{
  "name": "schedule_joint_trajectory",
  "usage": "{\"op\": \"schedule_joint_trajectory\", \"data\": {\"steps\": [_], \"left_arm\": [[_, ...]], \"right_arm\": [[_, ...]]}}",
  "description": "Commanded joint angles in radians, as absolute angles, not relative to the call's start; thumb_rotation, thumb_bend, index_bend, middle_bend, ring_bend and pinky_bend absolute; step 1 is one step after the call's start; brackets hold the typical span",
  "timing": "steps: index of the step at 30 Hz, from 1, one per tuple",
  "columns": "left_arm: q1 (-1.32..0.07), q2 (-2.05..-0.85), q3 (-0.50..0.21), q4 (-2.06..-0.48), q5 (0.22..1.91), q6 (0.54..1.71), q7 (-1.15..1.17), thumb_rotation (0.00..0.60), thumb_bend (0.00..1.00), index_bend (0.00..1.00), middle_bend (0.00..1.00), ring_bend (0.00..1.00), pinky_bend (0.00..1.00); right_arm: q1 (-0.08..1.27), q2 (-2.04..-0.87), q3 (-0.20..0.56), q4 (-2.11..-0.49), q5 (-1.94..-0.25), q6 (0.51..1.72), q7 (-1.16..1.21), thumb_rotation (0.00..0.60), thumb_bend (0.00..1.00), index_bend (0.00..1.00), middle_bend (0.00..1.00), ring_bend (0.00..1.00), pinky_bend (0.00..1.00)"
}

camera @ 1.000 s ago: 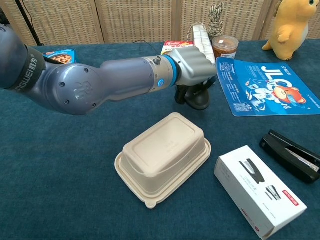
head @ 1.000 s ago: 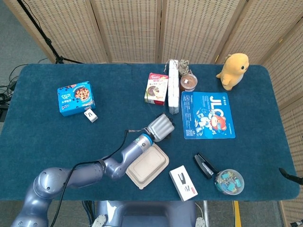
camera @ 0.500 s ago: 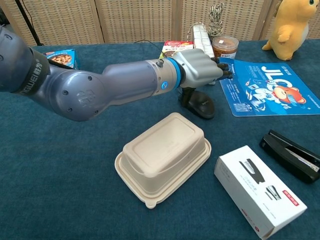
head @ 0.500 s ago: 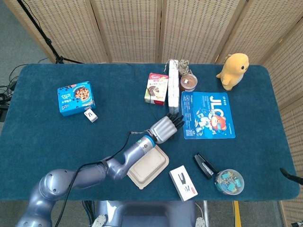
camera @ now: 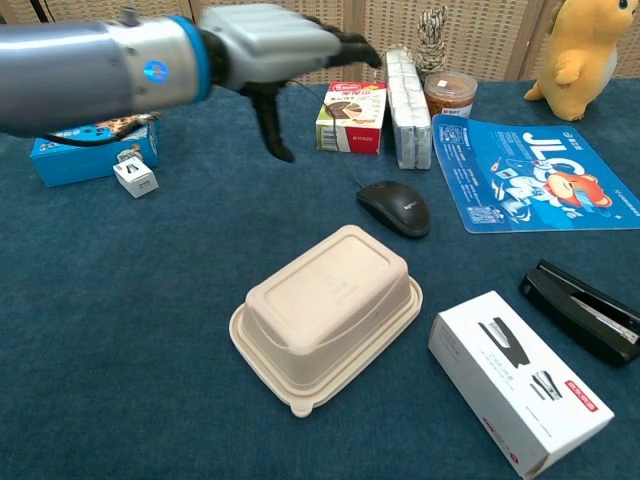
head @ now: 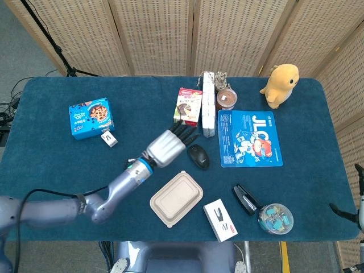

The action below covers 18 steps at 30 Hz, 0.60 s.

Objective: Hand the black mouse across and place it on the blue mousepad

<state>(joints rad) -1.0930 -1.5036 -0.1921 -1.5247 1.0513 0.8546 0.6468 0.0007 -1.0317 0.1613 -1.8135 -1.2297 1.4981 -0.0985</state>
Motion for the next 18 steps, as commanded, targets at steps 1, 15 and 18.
{"op": "schedule_joint_trajectory", "data": {"steps": [1,15,18], "left_arm": [[-0.942,-1.336,-0.131,-1.668,1.096,0.981,0.532,0.6,0.12,0.0,0.0,0.0,0.0],[-0.554,-1.083,-0.017,-1.805,1.138,1.308,0.262,0.6,0.1,0.0,0.0,0.0,0.0],[-0.492,-1.081,-0.018,-1.8,1.121,1.367,0.236,0.6,0.1,0.0,0.0,0.0,0.0]], "right_arm": [[0.015,-1.05,0.162,-1.809,-1.217,1.482,-0.123,0.6,0.0,0.0,0.0,0.0,0.0],[0.204,-1.093,0.24,-1.827,-1.104,1.314,-0.329,0.6,0.0,0.0,0.0,0.0,0.0],[0.258,-1.104,0.259,-1.857,-1.065,1.272,-0.385,0.6,0.0,0.0,0.0,0.0,0.0]]}}
